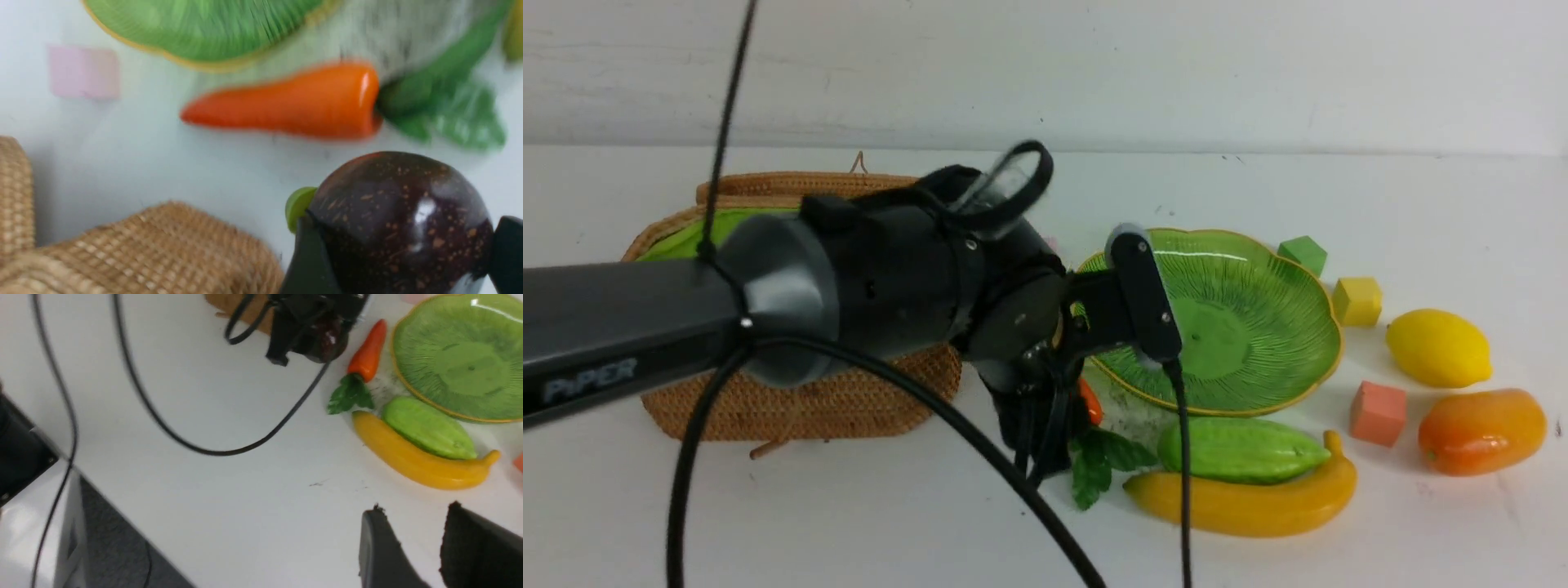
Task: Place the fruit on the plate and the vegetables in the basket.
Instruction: Grab a mangosteen with your left arm and put it on the plate on the right
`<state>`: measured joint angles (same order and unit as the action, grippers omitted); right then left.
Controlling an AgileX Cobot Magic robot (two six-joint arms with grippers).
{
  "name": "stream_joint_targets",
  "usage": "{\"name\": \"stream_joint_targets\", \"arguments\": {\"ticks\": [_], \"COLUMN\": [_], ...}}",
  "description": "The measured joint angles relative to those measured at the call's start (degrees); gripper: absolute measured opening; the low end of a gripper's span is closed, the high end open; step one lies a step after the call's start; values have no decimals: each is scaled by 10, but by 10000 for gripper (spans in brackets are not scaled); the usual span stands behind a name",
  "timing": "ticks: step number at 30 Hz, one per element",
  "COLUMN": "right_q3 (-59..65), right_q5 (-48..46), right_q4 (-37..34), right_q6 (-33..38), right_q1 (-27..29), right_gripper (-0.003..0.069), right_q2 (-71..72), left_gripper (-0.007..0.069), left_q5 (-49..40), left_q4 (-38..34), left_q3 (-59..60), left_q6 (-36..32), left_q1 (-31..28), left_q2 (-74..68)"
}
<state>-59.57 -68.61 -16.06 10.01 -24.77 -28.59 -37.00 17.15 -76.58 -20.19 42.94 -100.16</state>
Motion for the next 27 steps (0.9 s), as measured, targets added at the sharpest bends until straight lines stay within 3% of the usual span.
{"name": "stream_joint_targets", "arguments": {"ticks": [7, 11, 16, 23, 27], "right_q3": [0, 0, 0, 0, 0], "right_q5": [52, 56, 55, 36, 30], "right_q4": [96, 97, 94, 94, 93], "right_q6": [-92, -100, -100, -100, -100], "right_q1": [0, 0, 0, 0, 0], "right_gripper": [235, 235, 235, 235, 236], "right_q2": [0, 0, 0, 0, 0], "left_gripper": [510, 507, 508, 651, 666], "left_q5": [229, 312, 320, 292, 271], "left_q4": [-91, -115, -120, -124, -126], "left_q3": [0, -27, -103, -154, -157], "left_q6": [90, 100, 108, 110, 110], "left_q1": [0, -1, -8, -10, -10], "left_q2": [8, -48, -143, -190, -182]}}
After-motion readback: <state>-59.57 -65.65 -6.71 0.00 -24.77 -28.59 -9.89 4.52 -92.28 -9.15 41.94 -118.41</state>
